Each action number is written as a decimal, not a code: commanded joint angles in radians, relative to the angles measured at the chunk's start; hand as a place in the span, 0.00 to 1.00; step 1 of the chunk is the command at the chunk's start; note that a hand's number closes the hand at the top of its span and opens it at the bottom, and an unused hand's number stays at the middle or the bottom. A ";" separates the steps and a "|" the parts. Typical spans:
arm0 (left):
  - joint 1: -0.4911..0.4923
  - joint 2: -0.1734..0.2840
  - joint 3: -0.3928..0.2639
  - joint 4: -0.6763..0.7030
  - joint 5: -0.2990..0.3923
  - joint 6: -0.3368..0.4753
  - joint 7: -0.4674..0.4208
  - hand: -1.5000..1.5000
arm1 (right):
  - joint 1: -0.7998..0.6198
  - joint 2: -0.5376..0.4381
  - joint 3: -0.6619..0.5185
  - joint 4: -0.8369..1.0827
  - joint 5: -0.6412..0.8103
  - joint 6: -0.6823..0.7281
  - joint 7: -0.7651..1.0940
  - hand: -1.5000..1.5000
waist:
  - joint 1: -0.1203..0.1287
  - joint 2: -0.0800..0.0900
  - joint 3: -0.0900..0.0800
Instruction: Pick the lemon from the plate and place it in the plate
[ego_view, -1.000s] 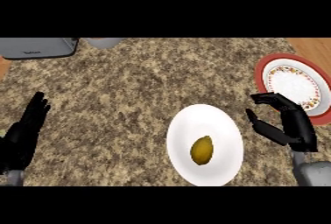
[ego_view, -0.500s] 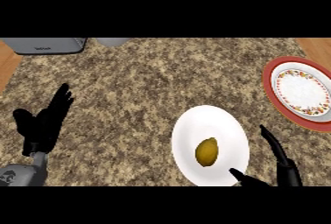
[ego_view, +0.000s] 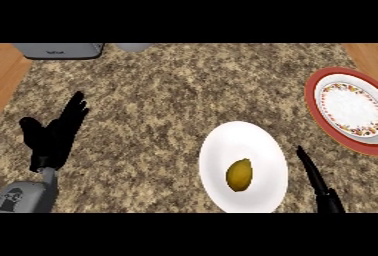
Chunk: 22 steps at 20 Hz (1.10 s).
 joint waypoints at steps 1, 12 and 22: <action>-0.012 -0.009 -0.002 -0.021 -0.022 0.000 0.032 0.50 | -0.015 0.009 0.084 -0.021 0.130 0.024 0.171 0.00 | 0.006 0.000 0.000; -0.032 -0.055 0.018 0.014 -0.053 -0.012 0.037 0.50 | -0.180 -0.027 0.109 -0.106 0.299 0.291 0.626 0.00 | 0.006 0.001 0.000; -0.044 -0.115 0.039 0.010 -0.133 -0.018 0.052 0.50 | -0.250 0.056 0.081 0.020 0.316 0.437 0.633 0.00 | 0.003 0.001 0.001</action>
